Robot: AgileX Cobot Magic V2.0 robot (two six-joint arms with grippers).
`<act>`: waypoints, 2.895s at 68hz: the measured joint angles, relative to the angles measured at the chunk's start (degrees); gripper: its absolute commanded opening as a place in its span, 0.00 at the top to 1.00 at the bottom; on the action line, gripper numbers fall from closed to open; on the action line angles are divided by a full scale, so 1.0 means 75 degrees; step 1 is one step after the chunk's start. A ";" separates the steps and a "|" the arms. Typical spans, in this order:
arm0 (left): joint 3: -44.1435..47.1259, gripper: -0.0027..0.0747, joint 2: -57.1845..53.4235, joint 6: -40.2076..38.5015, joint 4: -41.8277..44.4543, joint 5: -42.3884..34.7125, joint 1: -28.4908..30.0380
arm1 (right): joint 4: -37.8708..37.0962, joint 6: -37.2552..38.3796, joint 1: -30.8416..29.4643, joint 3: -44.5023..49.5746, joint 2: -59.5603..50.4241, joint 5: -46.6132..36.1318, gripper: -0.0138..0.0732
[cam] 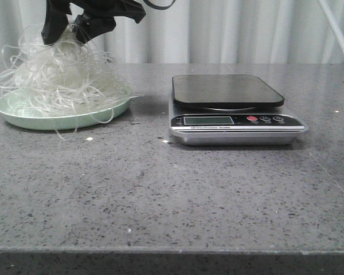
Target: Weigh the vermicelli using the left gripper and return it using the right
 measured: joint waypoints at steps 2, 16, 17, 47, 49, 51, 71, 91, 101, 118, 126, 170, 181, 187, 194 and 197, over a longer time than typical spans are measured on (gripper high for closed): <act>0.0000 0.79 0.0000 0.0000 0.0000 0.0000 0.0000 | 0.0000 0.0000 0.0000 0.0000 0.0000 0.0000 0.28; 0.0000 0.79 0.0000 0.0000 0.0000 0.0000 0.0000 | 0.0000 0.0000 -0.0031 0.0000 -0.0083 0.0031 0.26; 0.0000 0.79 0.0000 0.0000 0.0000 0.0000 0.0000 | 0.0000 0.0000 -0.0069 0.0000 -0.0121 0.0073 0.26; 0.0013 0.79 0.0000 0.0000 0.0000 0.0000 0.0000 | -0.0430 0.0000 -0.1547 0.0000 -0.1742 0.1458 0.32; 0.0013 0.79 0.0000 0.0000 0.0000 0.0000 0.0000 | -0.0429 0.0000 -0.1717 0.0000 -0.1881 0.1572 0.35; 0.0013 0.79 0.0000 0.0000 0.0000 0.0000 0.0000 | -0.0429 0.0000 -0.1856 0.0000 -0.1993 0.1713 0.39; 0.0013 0.79 0.0000 0.0000 0.0000 0.0000 0.0000 | -0.0479 -0.0096 -0.3381 0.0000 -0.2880 0.2757 0.62; 0.0013 0.79 0.0000 0.0000 0.0000 0.0000 0.0000 | -0.0719 -0.0154 -0.4498 0.1209 -0.3915 0.2755 0.67; 0.0013 0.79 0.0000 0.0000 0.0000 0.0000 0.0000 | -0.0922 -0.0154 -0.4656 0.2955 -0.4960 0.1782 0.67; 0.0013 0.79 0.0000 0.0000 -0.0023 0.0000 0.0000 | -0.1541 -0.0164 -0.4656 0.5810 -0.6774 0.0168 0.67; 0.0013 0.79 0.0000 0.0000 -0.0147 0.0000 0.0000 | -0.1732 -0.0164 -0.4656 0.7117 -0.7675 -0.0661 0.67; 0.0013 0.79 0.0000 0.0000 -0.0192 0.0000 0.0000 | -0.1979 -0.0164 -0.4656 1.2278 -1.2428 -0.3487 0.67; 0.0013 0.79 0.0000 0.0000 -0.0192 0.0000 0.0000 | -0.1998 -0.0164 -0.4656 1.2815 -1.3296 -0.3781 0.67; 0.0013 0.79 0.0000 0.0000 -0.0192 0.0000 0.0000 | -0.1998 -0.0164 -0.4656 1.2883 -1.3396 -0.3813 0.67; 0.0013 0.79 0.0000 0.0000 -0.0192 0.0000 0.0000 | -0.1998 -0.0164 -0.4656 1.2898 -1.3396 -0.3813 0.67; 0.0013 0.79 0.0000 0.0000 -0.0201 0.0000 0.0000 | -0.1998 -0.0164 -0.4656 1.2898 -1.3396 -0.3813 0.67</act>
